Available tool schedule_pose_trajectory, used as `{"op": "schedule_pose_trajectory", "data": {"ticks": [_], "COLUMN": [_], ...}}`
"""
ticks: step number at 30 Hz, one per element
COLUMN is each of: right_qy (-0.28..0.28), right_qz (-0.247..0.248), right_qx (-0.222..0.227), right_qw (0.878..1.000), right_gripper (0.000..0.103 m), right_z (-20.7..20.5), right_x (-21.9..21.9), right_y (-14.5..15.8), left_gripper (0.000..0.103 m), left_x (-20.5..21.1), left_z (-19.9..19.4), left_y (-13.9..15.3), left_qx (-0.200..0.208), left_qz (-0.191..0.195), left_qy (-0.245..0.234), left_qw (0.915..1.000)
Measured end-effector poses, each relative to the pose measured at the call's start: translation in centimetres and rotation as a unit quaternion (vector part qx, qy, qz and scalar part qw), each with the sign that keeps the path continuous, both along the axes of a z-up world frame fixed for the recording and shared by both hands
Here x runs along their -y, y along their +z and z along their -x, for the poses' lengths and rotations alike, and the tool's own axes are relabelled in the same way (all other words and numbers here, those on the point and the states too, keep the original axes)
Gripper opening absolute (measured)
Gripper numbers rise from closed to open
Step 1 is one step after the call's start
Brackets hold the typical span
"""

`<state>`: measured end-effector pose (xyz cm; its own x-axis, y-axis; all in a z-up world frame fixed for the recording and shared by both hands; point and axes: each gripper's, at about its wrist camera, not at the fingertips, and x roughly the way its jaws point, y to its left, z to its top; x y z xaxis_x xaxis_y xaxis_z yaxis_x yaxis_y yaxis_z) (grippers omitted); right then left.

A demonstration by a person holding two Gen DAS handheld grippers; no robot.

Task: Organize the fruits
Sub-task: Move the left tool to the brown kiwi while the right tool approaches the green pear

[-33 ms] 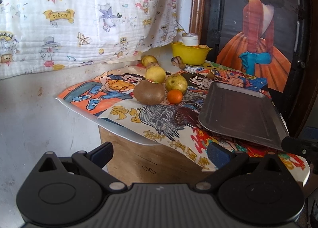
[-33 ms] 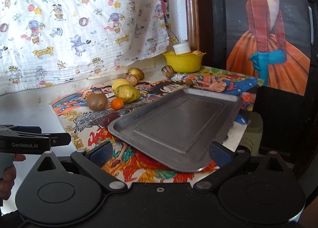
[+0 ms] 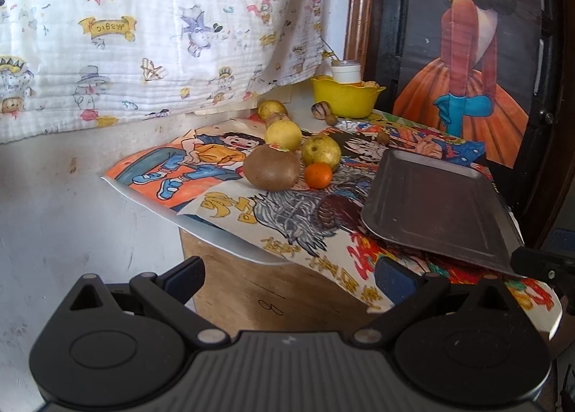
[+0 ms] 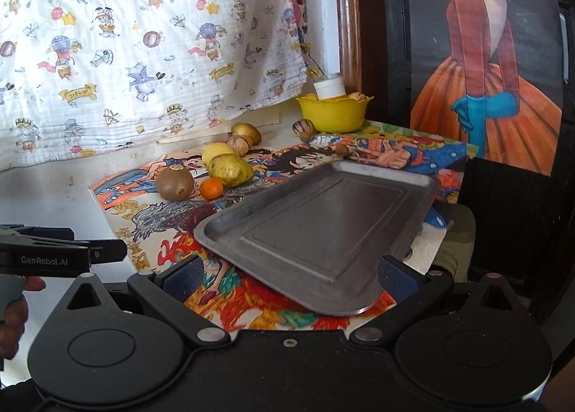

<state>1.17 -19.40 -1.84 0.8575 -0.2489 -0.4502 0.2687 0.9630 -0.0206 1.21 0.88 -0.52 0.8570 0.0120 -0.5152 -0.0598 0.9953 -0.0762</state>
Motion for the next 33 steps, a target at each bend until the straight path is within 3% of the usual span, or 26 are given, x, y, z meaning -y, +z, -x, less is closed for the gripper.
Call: {"op": "schedule_pose_trajectory", "data": {"ticks": [8,16,19,24,30,33], "right_qy": [0.061,0.123,0.152,0.205,0.232,0.222], "right_qz": [0.007,-0.014,-0.018,0.035,0.058,0.049], "right_qx": [-0.007,-0.014,-0.027,-0.064,-0.091,-0.098], "right_qw": [0.998,0.992,0.988,0.976,0.967,0.969], "right_gripper": [0.103,0.103,0.102,0.097,0.088,0.088], "right_z": [-2.7,-8.4,-11.0,-14.9,-18.2,-20.0], "right_x": [1.5,3.4,3.4,2.8,3.4,4.2], "right_y": [3.6,9.2,9.3,7.4,4.9,4.3], "left_gripper": [0.103,0.103,0.103,0.102,0.100,0.099], "left_x": [-1.5,-3.1,-3.6,-5.0,-6.2,-6.3], "left_z": [-3.3,-7.9,-9.6,-11.9,-13.5,-14.0], "left_y": [2.0,3.6,3.5,2.7,2.1,1.7], "left_qx": [0.009,0.017,0.013,0.004,-0.005,-0.009], "left_qz": [-0.018,-0.051,-0.065,-0.082,-0.067,-0.062], "left_qy": [0.009,-0.032,-0.054,-0.081,-0.102,-0.112], "left_qw": [0.9998,0.9980,0.9963,0.9933,0.9925,0.9918]}}
